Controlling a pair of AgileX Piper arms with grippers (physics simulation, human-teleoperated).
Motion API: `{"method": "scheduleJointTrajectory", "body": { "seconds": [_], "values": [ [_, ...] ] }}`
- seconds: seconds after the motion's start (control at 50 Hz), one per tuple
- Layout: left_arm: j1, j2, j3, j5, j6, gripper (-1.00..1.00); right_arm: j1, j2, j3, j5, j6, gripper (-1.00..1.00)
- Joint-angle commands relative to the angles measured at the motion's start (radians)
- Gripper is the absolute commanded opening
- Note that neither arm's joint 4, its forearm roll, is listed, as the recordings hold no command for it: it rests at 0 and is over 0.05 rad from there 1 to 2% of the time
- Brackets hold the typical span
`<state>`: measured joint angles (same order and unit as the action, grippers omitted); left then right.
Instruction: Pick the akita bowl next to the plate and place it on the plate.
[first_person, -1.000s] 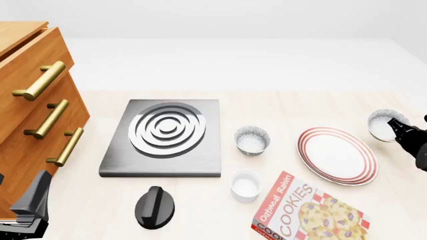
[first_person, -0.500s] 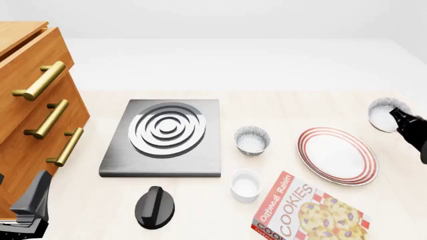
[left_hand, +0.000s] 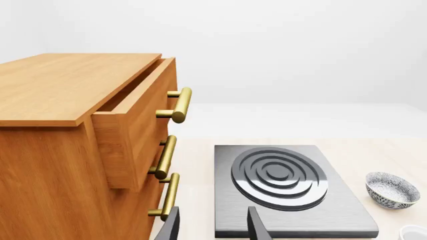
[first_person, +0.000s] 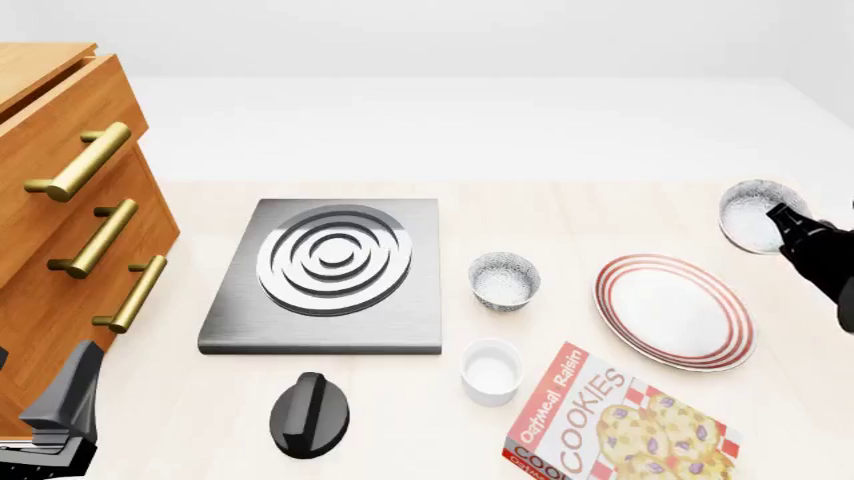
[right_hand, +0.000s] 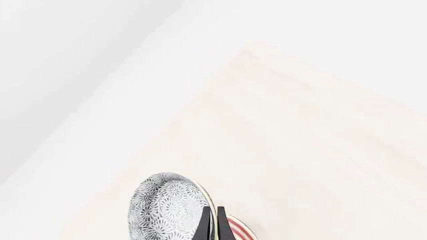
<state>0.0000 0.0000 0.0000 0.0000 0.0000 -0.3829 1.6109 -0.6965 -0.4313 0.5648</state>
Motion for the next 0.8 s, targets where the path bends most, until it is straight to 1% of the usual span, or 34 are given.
{"method": "scheduleJointTrajectory", "body": {
  "seconds": [0.02,0.36,0.64,0.8],
  "values": [
    [0.0,0.0,0.0,0.0,0.0,1.0,0.031,-0.06,0.034,0.006,0.025,-1.0],
    [0.0,0.0,0.0,0.0,0.0,1.0,0.075,-0.166,0.082,0.039,0.036,-1.0],
    [0.0,0.0,0.0,0.0,0.0,1.0,0.094,-0.241,0.106,0.072,0.027,-1.0],
    [0.0,0.0,0.0,0.0,0.0,1.0,0.117,-0.284,0.142,0.078,0.03,-1.0]
  ]
}}
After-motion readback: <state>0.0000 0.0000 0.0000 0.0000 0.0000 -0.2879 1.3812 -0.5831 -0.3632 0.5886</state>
